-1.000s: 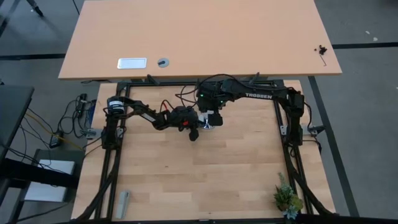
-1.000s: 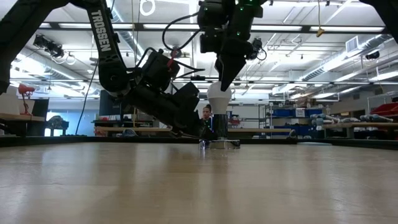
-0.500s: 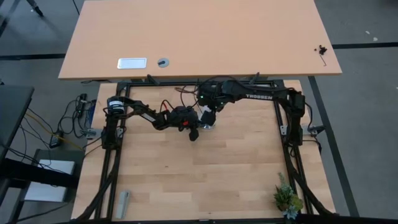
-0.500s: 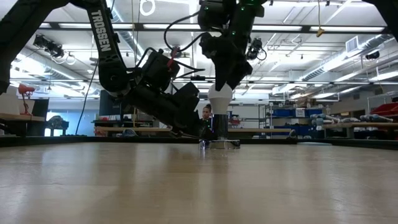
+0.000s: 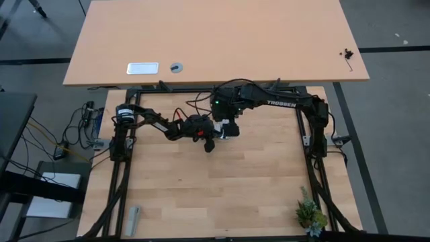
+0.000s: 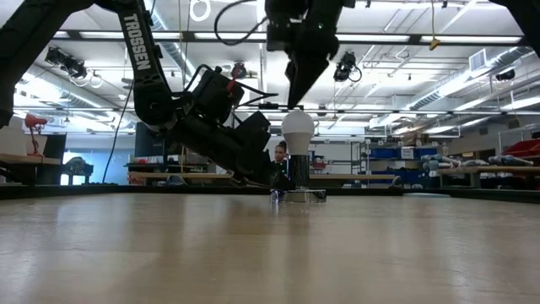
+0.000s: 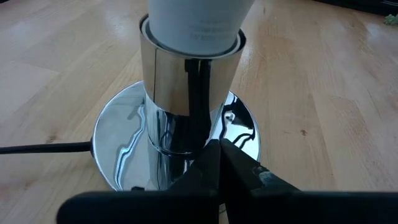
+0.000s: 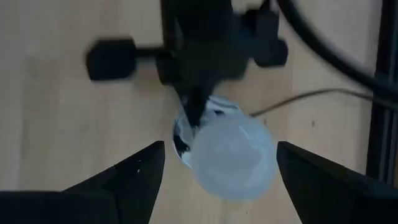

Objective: Screw lightbulb
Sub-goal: Insert the lightbulb into the lamp

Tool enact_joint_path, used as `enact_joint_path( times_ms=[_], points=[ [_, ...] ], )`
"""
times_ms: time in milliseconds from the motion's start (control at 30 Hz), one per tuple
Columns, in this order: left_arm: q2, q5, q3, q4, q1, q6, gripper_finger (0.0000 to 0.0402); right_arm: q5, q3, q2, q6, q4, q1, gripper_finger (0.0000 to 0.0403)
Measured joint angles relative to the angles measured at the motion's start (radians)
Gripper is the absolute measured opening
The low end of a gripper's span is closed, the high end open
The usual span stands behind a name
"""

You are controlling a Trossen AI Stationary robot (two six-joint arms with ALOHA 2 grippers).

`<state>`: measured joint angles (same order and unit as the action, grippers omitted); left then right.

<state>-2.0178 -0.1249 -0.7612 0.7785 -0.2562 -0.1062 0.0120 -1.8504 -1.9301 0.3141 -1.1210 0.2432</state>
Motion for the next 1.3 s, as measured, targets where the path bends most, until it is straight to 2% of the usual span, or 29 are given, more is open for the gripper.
enact_joint_path(
  times_ms=[233,433,533,633,733,800,1100,1300],
  points=[
    [0.000,0.000,0.000,0.001,0.000,0.000,0.0010,-0.003,0.071,0.000,0.043,0.028,0.021,0.0312],
    [0.000,0.000,0.000,0.003,0.000,0.000,0.0010,-0.020,0.120,0.004,-0.043,0.082,0.019,0.0283],
    [0.000,0.000,0.000,0.002,0.000,0.000,0.0010,-0.029,0.134,0.007,-0.165,0.097,0.018,0.0266],
    [0.000,0.000,0.000,0.003,0.000,0.000,0.0010,-0.030,0.135,0.008,-0.365,0.098,0.016,0.0260],
    [0.000,0.000,0.000,0.006,0.000,0.000,0.0010,-0.045,0.136,0.007,-0.562,0.099,0.013,0.0265],
    [0.000,0.000,0.001,0.008,0.000,0.000,0.0010,-0.048,0.136,0.007,-0.618,0.098,0.011,0.0275],
    [0.000,0.000,0.001,0.008,0.000,0.000,0.0010,-0.108,0.029,-0.003,-0.316,0.043,-0.017,0.0325],
    [0.000,0.000,0.000,0.008,0.000,0.000,0.0010,-0.083,0.008,-0.002,-0.067,0.031,-0.003,0.0327]
  ],
)
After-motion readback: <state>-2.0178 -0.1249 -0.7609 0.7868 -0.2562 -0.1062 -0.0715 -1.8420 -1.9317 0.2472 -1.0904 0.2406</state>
